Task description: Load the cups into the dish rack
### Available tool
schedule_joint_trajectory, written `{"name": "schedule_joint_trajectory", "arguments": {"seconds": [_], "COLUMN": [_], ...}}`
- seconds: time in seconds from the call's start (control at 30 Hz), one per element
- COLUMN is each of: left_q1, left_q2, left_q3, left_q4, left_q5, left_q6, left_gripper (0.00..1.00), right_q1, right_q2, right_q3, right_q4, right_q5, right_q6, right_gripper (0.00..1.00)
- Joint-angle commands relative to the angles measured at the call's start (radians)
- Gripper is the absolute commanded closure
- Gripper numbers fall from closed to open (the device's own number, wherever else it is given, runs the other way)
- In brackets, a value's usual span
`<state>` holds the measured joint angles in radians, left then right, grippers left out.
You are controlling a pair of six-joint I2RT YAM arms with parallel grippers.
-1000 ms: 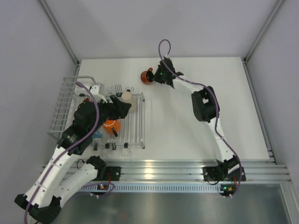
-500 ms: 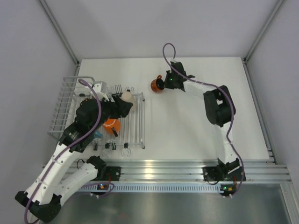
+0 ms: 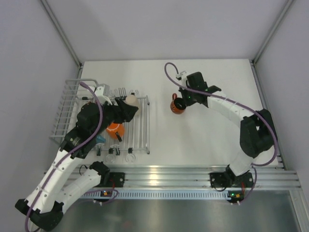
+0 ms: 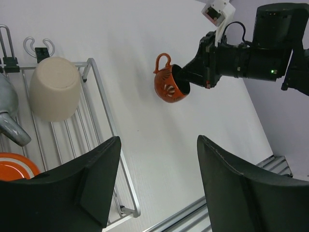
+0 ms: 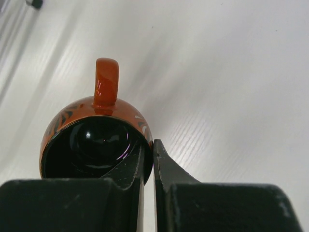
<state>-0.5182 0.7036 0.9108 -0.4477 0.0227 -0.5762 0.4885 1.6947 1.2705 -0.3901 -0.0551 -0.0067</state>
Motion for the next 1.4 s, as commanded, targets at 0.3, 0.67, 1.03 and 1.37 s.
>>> {"name": "schedule_joint_trajectory", "arguments": {"seconds": [0.3, 0.67, 1.03, 1.37], "left_q1": [0.000, -0.002, 0.001, 0.003], "left_q2": [-0.015, -0.013, 0.184, 0.333], "left_q3": [0.020, 0.048, 0.203, 0.299], "left_q4": [0.027, 0.012, -0.215, -0.190], "left_q5": [0.045, 0.030, -0.069, 0.181], "left_q6": [-0.050, -0.082, -0.100, -0.244], "left_gripper": [0.32, 0.32, 0.32, 0.35], "right_q1": [0.090, 0.197, 0.231, 0.332], "right_q2": [-0.395, -0.372, -0.452, -0.688], "right_q3": [-0.264, -0.315, -0.410, -0.605], "right_q4": [0.175, 0.078, 0.241, 0.670], "right_q5": [0.089, 0.150, 0.167, 0.516], "right_q6": [-0.185, -0.478, -0.595, -0.781], "right_gripper": [1.00, 1.00, 1.00, 1.00]}}
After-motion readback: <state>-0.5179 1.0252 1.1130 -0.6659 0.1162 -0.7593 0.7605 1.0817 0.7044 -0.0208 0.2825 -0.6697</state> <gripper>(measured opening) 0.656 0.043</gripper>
